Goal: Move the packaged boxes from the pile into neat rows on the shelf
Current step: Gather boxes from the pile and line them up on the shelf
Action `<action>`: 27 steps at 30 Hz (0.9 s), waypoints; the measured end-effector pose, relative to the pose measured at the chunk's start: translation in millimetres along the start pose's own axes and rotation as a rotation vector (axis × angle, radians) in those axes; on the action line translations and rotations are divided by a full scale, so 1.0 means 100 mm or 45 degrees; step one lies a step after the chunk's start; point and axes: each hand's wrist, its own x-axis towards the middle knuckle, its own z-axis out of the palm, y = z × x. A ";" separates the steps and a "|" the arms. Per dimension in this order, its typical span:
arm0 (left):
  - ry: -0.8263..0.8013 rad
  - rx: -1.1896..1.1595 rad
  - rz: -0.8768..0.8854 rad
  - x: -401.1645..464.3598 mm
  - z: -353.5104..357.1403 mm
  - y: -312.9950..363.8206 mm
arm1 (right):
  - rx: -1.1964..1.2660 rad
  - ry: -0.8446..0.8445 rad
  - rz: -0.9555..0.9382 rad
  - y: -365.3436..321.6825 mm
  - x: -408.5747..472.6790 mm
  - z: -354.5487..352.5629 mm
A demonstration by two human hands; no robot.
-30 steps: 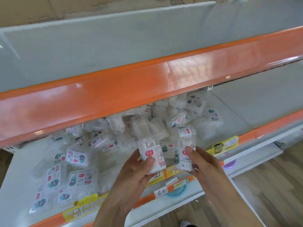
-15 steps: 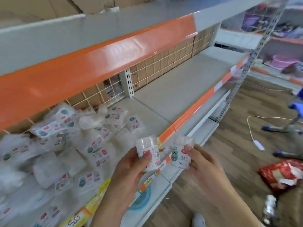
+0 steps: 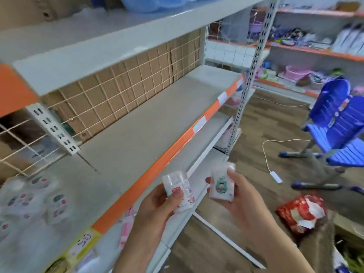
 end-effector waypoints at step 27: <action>0.316 0.338 0.228 3.50 1.20 0.77 | -0.655 -0.286 -0.333 -2.08 3.53 -0.30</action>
